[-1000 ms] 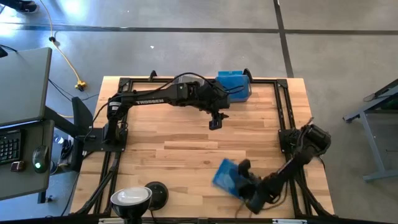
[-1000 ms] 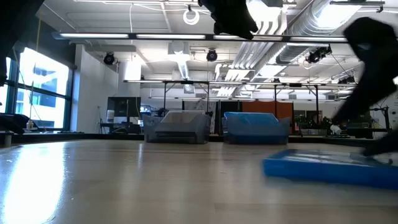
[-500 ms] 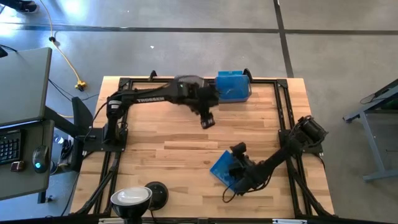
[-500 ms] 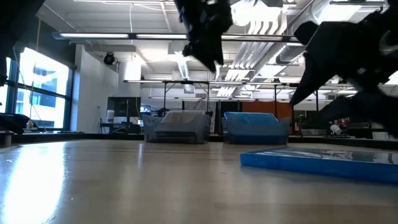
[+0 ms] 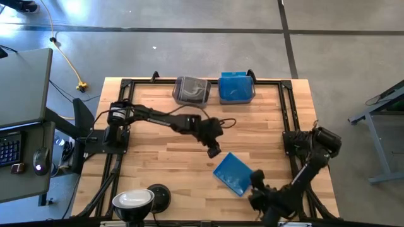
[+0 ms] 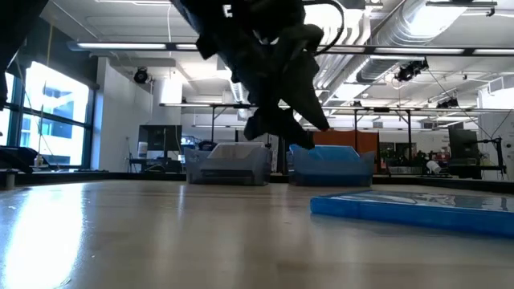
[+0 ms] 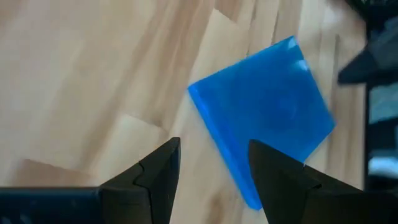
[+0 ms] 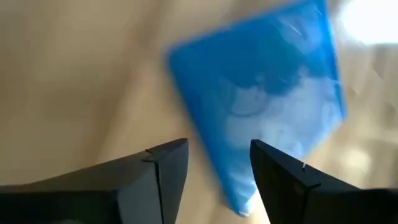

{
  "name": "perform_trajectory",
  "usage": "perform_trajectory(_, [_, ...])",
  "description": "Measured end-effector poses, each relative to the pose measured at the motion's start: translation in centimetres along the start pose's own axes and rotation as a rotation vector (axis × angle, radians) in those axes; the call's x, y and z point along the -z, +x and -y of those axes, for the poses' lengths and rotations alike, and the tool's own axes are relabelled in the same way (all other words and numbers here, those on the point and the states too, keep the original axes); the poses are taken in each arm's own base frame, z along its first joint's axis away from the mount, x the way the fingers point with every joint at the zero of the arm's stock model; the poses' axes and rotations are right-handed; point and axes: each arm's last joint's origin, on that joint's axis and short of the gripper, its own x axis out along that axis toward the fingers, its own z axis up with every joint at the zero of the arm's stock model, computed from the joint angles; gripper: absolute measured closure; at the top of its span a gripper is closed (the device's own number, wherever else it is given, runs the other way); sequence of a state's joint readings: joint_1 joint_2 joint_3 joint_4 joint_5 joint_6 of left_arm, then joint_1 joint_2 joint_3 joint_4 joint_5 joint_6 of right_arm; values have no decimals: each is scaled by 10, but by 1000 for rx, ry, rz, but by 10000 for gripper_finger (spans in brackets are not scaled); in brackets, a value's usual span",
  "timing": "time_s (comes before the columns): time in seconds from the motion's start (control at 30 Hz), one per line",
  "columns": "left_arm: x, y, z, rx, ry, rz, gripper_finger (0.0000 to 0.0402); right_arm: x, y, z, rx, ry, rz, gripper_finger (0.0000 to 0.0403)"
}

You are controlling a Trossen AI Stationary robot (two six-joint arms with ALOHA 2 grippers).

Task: Pick & place jewel cases by type
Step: Put the blue cd case into the right black bin

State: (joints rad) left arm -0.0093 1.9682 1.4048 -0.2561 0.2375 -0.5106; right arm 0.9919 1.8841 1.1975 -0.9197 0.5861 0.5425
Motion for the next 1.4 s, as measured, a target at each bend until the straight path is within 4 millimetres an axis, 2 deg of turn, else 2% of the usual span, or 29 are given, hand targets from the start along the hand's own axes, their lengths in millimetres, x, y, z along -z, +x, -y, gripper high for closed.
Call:
perform_trajectory(0.17, [31,26,4,21,-179,23,216,6,-5,-22,-22,-100,136,235])
perform_trajectory(0.3, [50,50,7,-11,-268,-9,216,17,10,-23,-16,-174,126,235])
perform_trajectory(0.5, [54,67,9,39,-338,25,216,31,27,-24,68,-174,189,236])
perform_trajectory(0.67, [53,69,9,57,-360,40,216,39,38,-22,147,-285,213,236])
perform_trajectory(0.8, [52,70,10,78,-369,45,216,46,47,-15,230,-310,208,236])
perform_trajectory(0.97, [53,70,9,75,-393,41,216,42,55,-7,233,-307,182,236])
perform_trajectory(1.2, [52,70,9,88,-396,33,216,31,59,2,324,-409,180,236])
perform_trajectory(1.4, [52,70,9,98,-360,38,216,29,63,7,274,-415,148,236])
